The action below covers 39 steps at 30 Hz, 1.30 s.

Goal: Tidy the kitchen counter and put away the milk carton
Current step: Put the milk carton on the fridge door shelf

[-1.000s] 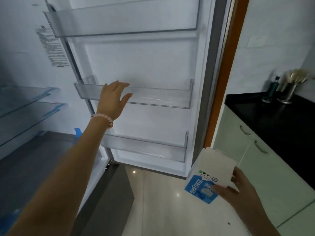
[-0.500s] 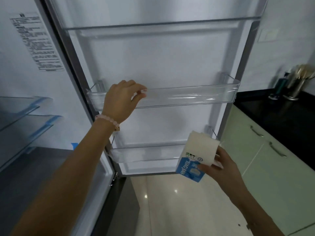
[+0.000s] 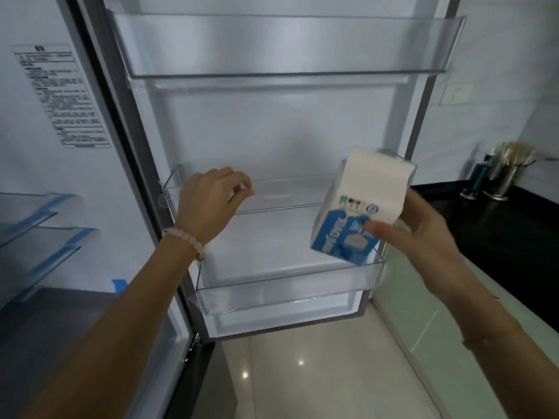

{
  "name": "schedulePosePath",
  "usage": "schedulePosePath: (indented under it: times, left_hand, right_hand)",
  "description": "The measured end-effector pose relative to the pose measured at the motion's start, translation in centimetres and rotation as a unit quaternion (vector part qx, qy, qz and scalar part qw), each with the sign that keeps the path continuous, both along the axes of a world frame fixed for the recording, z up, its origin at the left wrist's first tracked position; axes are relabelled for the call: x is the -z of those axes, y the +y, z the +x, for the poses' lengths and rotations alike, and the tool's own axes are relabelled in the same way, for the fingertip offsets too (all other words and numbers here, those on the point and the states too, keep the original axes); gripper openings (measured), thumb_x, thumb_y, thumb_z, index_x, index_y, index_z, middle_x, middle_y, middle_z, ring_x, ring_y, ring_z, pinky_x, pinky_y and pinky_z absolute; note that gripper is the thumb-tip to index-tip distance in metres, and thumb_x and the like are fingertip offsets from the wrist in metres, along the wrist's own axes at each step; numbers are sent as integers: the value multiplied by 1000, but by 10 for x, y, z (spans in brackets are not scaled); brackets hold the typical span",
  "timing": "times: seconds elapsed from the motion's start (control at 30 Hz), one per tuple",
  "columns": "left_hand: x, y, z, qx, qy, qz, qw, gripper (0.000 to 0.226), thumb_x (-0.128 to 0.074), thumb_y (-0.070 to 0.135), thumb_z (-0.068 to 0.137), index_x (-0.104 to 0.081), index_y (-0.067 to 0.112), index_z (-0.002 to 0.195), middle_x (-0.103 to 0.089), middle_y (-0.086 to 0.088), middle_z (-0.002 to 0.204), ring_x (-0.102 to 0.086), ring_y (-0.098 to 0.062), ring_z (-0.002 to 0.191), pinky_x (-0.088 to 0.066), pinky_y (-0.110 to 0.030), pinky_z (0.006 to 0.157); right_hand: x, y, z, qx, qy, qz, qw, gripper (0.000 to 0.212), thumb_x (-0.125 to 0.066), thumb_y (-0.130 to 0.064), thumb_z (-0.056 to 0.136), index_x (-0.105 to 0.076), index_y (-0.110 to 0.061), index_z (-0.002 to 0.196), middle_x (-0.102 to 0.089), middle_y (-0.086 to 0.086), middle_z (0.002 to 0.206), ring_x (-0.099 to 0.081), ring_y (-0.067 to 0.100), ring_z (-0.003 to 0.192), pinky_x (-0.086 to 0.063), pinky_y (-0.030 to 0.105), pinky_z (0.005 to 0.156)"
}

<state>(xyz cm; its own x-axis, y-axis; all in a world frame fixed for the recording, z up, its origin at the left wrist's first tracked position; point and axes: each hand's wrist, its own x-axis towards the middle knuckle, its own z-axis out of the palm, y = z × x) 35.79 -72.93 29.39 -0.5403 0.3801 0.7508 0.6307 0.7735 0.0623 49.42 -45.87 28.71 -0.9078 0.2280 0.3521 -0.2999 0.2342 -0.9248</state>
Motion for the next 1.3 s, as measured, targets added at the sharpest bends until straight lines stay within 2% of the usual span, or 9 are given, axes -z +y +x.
schedulePosePath:
  times: [0.1,0.13,0.3,0.37,0.5,0.67,0.87,1.07,1.3]
  left_hand:
    - [-1,2,2,-6,-8,3,1000,18,-59,32,85,-69,17,89,-70,-1,80,-62,-19,67,-46,-32,66]
    - [-2,2,2,-7,-14,4,1000,18,-60,31,85,-69,17,89,-70,-1,80,-62,-20,67,-46,-32,66]
    - [-4,1,5,2,-26,10,1000,23,-56,34,82,-71,16,87,-71,-1,78,-62,-20,64,-48,-32,60]
    - [-5,1,6,-2,-23,9,1000,23,-57,34,82,-71,16,87,-71,-1,77,-62,-19,63,-47,-30,59]
    - [-4,2,7,-5,-25,9,1000,30,-51,40,84,-70,17,88,-70,0,78,-61,-18,63,-48,-31,60]
    - [-3,3,7,-14,-32,10,999,24,-55,35,83,-70,17,88,-70,0,78,-62,-18,64,-44,-29,62]
    - [-4,3,9,-18,-27,5,999,20,-58,32,84,-70,17,88,-70,1,77,-61,-17,63,-44,-29,62]
    - [-6,3,10,-18,-33,9,999,23,-55,35,83,-69,18,90,-69,2,77,-62,-18,64,-49,-33,63]
    - [-5,3,10,-21,-40,13,999,24,-55,35,84,-69,17,91,-69,1,78,-60,-17,65,-49,-33,66]
  right_hand:
    - [-45,7,-22,2,34,22,999,68,-83,-48,51,-60,-31,113,-67,-4,116,-60,19,112,-52,36,88]
    - [-56,8,-30,1,42,25,999,73,-83,-50,49,-60,-28,114,-67,-4,116,-61,20,111,-52,39,90]
    - [-85,13,-73,-21,54,81,995,62,-80,-20,68,-55,-20,125,-65,-5,119,-62,15,109,-52,42,94]
    - [-87,12,-82,-37,50,112,992,64,-79,-16,70,-52,-21,128,-63,-6,123,-59,14,113,-53,39,92]
    - [-88,11,-91,-82,60,117,988,67,-76,-8,73,-47,-19,132,-58,-6,130,-57,12,116,-56,21,84]
    - [-87,18,-101,-109,65,109,986,69,-74,1,72,-45,-14,133,-57,-3,131,-55,13,121,-54,22,87]
    - [-74,18,-115,-124,-2,151,981,73,-76,-1,71,-46,-21,134,-59,0,128,-55,17,120,-50,36,97]
    - [-70,15,-128,-105,-53,124,985,51,-72,-13,77,-53,-17,125,-64,0,117,-62,20,109,-51,41,95]
    - [-75,16,-138,-131,-135,179,966,42,-69,-24,81,-53,-20,119,-65,-5,113,-61,15,105,-50,37,94]
